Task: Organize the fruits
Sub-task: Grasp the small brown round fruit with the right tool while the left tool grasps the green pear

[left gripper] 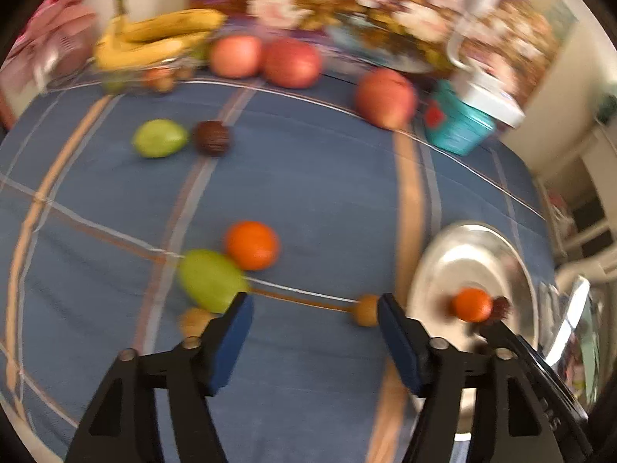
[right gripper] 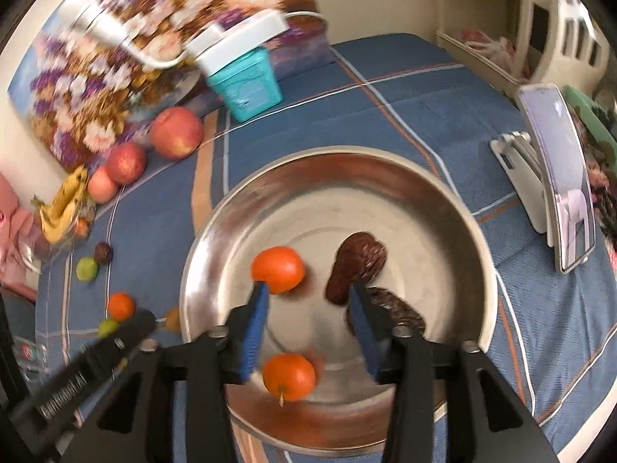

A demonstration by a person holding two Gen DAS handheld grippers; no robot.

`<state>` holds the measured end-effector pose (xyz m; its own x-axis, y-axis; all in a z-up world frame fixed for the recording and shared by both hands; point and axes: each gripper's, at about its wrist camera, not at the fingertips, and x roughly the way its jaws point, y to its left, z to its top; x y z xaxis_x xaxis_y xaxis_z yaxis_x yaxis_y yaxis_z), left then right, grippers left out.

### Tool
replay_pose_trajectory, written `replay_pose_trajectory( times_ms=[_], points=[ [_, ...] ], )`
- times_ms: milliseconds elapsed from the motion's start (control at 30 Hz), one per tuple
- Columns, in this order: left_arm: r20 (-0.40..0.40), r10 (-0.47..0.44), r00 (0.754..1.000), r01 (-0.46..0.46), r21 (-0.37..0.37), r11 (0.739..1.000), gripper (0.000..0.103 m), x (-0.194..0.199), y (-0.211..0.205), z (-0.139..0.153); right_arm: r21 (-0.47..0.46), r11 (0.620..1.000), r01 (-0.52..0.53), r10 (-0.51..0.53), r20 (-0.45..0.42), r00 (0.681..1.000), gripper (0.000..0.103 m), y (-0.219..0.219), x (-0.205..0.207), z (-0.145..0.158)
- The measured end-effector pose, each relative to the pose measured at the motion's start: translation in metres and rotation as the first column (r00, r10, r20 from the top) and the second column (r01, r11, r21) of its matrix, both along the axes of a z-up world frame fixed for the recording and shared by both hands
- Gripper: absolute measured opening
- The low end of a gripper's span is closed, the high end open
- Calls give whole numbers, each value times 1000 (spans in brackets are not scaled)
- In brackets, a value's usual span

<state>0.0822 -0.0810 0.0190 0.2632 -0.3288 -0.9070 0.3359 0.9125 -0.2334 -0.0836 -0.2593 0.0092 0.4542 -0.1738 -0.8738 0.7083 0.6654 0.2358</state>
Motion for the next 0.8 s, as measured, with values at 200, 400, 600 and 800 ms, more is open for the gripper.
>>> replay_pose_trajectory(
  times_ms=[200,400,600,800],
  points=[
    [54,101,993,-106,83,991,98,19,39,1,-48,996,-81,81,-19,997,67,23,16,8],
    [112,158,981,-172,124,977,103,22,59,5,-76,989,-127,125,-30,992,84,36,25,11],
    [165,171,971,-196,149,969,103,23,70,10,-111,983,-145,144,-13,989,94,48,29,15],
    [207,190,960,-224,155,962,103,25,84,16,-134,980,-150,151,-3,989,99,58,37,17]
  ],
)
